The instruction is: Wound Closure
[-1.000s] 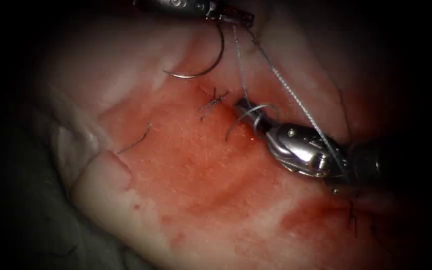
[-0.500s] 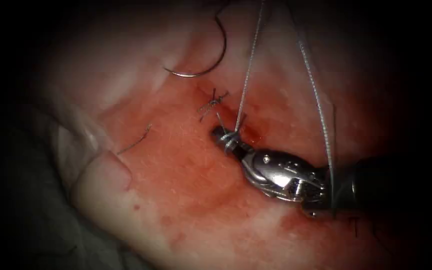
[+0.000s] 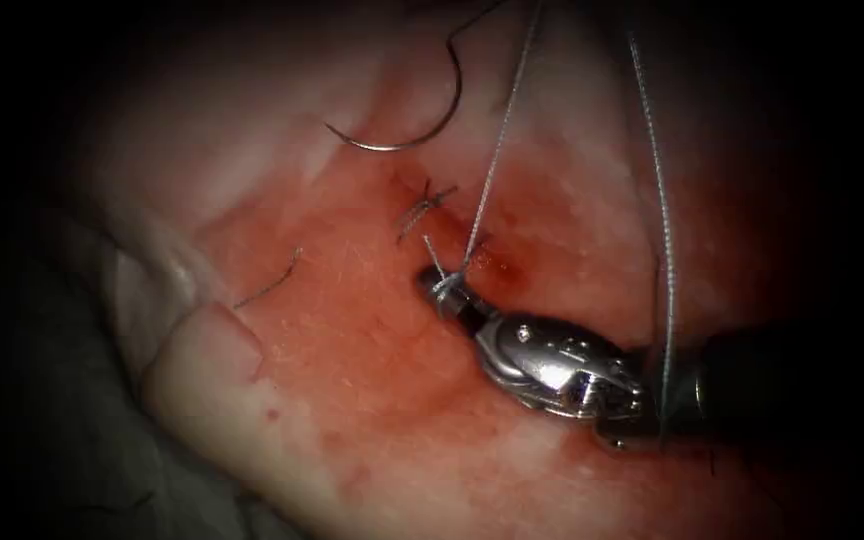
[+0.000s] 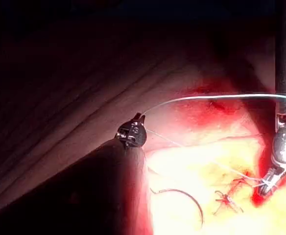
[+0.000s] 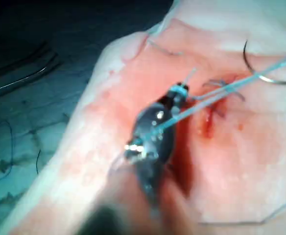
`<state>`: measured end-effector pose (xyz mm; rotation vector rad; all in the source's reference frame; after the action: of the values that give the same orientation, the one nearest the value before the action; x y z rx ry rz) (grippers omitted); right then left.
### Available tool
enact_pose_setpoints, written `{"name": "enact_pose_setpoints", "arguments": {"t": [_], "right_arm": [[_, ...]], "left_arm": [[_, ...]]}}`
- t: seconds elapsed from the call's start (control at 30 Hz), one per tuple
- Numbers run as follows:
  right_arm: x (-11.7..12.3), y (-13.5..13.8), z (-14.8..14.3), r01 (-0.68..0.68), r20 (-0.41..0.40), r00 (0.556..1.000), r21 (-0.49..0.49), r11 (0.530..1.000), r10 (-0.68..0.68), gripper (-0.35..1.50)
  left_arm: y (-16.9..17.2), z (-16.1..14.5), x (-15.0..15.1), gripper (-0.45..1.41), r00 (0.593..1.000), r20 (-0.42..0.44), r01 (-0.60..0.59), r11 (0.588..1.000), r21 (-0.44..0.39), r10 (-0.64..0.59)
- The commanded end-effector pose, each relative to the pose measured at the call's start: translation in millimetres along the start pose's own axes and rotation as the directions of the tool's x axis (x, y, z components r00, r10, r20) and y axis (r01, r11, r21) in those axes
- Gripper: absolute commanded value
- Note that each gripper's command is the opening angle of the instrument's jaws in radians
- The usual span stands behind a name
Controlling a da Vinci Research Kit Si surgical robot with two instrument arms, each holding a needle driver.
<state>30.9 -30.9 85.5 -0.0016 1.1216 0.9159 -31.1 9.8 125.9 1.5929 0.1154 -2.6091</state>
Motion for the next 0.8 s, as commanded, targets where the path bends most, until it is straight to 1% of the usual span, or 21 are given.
{"name": "enact_pose_setpoints", "arguments": {"t": [0.03,0.13,0.27,0.33,0.5,0.8], "right_arm": [[-0.6,-0.7,-0.2,0.002,0.008,1.000,0.002,1.000,-0.002,-0.35],[-0.7,-0.7,-0.9,0.003,0.011,1.000,0.002,1.000,-0.003,-0.35],[-0.8,-0.8,-2.0,0.004,0.044,0.999,0.001,1.000,-0.005,-0.35],[-0.4,-0.6,-2.7,0.013,0.057,0.998,-0.003,1.000,-0.013,-0.35],[-0.1,-0.7,-2.7,0.023,0.061,0.998,-0.002,1.000,-0.023,-0.35],[-0.6,-1.9,-2.1,0.039,0.071,0.997,-0.002,0.999,-0.039,-0.35]], "left_arm": [[-0.6,0.6,-0.2,-0.45,1.000,-0.003,0.000,1.000,0.008,0.000],[-1.3,0.4,-0.5,-0.45,1.000,0.001,-0.003,1.000,0.013,0.003],[-2.0,0.3,-0.9,-0.45,1.000,0.008,-0.001,1.000,0.020,0.001],[-2.3,0.1,-1.1,-0.45,1.000,0.009,0.000,1.000,0.021,0.000],[-2.5,0.1,-1.3,-0.45,1.000,0.014,0.001,1.000,0.024,-0.001],[-3.6,0.4,-1.5,-0.45,1.000,0.027,-0.001,0.999,0.046,0.000]]}}
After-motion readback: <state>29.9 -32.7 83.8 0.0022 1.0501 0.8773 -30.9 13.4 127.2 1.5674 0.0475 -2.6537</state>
